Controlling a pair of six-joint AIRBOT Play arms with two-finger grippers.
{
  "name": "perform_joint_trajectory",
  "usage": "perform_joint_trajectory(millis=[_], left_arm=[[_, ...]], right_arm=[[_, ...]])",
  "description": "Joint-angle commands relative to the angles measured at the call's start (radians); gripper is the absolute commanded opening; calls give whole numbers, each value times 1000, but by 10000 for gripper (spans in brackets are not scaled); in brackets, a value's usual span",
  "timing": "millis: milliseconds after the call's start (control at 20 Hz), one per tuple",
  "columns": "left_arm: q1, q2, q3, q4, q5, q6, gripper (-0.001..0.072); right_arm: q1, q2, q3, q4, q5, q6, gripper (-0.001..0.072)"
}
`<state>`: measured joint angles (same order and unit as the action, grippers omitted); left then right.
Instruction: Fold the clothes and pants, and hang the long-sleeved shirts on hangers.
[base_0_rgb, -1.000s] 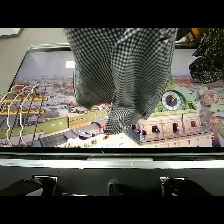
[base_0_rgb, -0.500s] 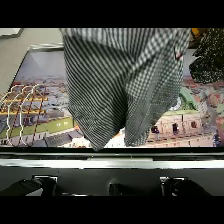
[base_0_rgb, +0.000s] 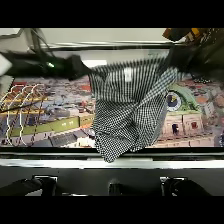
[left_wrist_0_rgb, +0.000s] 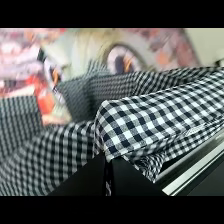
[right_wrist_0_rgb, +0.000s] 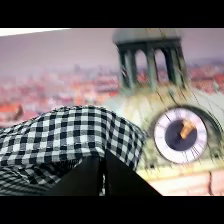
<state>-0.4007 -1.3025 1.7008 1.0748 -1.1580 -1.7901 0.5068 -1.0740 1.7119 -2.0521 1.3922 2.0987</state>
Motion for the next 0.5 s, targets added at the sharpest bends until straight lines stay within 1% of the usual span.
perform_joint_trajectory(millis=[0, 150, 300, 450], left_arm=[[-64, -63, -116, 61, -21, -83, 24], [-109, -81, -223, 106, -20, -160, 24], [-161, -79, -339, 105, -11, -188, 24], [-219, -78, -416, 105, 40, -238, 24]], right_arm=[[2, 10, -236, 11, 0, 80, 31], [4, 81, -436, 77, -45, 193, 31], [4, 197, -632, 159, -51, 273, 31], [4, 311, -805, 266, -102, 359, 31]])
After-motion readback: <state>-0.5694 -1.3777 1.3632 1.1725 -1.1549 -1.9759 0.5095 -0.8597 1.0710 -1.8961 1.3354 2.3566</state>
